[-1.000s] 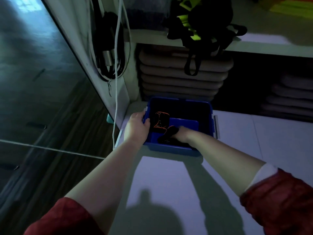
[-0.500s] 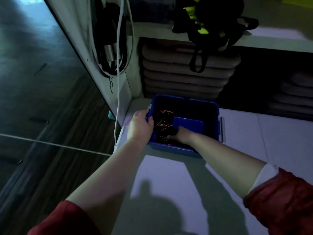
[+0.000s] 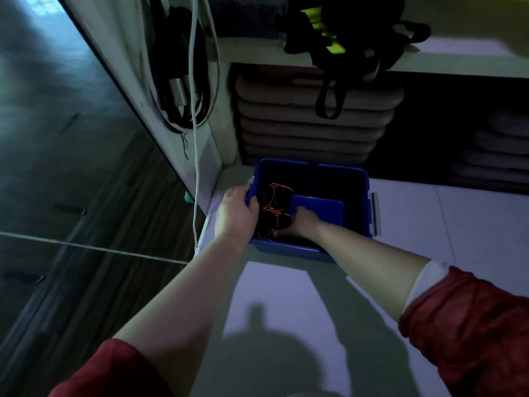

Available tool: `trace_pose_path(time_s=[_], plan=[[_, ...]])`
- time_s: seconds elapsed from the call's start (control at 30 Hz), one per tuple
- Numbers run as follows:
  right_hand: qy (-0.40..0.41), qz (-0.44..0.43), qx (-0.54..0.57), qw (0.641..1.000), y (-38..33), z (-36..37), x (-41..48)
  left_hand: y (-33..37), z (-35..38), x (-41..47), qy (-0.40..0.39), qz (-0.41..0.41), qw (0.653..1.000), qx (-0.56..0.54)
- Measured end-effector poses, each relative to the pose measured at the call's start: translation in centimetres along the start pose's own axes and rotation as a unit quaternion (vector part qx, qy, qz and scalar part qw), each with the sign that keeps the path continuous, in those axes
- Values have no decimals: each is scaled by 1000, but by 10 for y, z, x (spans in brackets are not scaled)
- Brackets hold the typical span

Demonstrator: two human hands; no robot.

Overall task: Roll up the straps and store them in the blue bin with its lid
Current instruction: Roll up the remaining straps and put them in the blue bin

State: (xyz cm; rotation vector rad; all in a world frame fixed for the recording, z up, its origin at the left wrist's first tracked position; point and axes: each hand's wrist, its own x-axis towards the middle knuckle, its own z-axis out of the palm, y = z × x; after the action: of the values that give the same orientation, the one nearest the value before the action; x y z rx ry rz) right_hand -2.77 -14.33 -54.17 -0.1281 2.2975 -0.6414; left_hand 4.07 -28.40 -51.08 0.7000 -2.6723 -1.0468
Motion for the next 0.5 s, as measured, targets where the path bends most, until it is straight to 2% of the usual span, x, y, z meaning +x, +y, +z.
trace_pose_path(time_s=[0.33, 0.5], plan=[[-40, -99, 11, 994, 3, -8, -6, 0, -1, -2, -8, -3, 1000, -8], [1, -111, 47, 993, 19, -13, -12, 3, -4, -10, -16, -13, 1000, 1]])
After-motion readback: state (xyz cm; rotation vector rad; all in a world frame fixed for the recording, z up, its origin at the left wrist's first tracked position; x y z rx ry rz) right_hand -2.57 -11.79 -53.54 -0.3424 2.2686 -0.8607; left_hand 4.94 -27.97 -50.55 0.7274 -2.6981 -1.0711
